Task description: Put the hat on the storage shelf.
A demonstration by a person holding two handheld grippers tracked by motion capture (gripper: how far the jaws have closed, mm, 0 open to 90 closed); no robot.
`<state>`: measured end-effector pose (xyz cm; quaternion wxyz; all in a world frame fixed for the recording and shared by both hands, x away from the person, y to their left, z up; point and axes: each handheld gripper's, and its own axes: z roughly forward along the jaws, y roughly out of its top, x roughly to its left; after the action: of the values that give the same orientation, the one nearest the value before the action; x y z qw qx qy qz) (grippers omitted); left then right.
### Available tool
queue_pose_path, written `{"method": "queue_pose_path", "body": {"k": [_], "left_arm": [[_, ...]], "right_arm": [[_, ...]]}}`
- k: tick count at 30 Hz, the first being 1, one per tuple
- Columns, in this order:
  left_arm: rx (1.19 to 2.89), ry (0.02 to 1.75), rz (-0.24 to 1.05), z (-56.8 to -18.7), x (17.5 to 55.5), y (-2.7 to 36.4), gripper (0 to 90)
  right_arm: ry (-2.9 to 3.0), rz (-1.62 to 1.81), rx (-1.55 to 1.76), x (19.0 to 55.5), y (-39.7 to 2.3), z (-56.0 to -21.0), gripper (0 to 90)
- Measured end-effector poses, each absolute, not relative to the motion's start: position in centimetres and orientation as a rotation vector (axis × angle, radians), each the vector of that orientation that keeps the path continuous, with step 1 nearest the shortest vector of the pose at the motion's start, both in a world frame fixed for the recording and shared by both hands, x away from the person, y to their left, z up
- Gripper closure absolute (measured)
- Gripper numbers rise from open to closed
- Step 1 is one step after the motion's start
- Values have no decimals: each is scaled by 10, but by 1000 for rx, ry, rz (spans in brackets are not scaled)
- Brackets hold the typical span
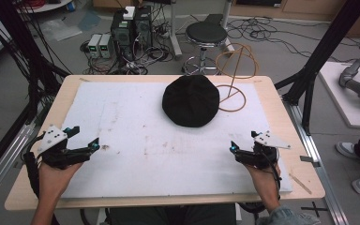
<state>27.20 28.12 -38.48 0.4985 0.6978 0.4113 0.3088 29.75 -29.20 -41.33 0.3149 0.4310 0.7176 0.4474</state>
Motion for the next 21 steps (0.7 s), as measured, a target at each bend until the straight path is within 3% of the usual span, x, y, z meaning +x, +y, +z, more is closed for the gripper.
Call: {"method": "queue_pose_path", "body": {"k": [21], "left_arm": [[1700, 996, 722, -391, 278, 277, 164]], "right_arm": [[1869, 1220, 1049, 321, -266, -386, 134]]}}
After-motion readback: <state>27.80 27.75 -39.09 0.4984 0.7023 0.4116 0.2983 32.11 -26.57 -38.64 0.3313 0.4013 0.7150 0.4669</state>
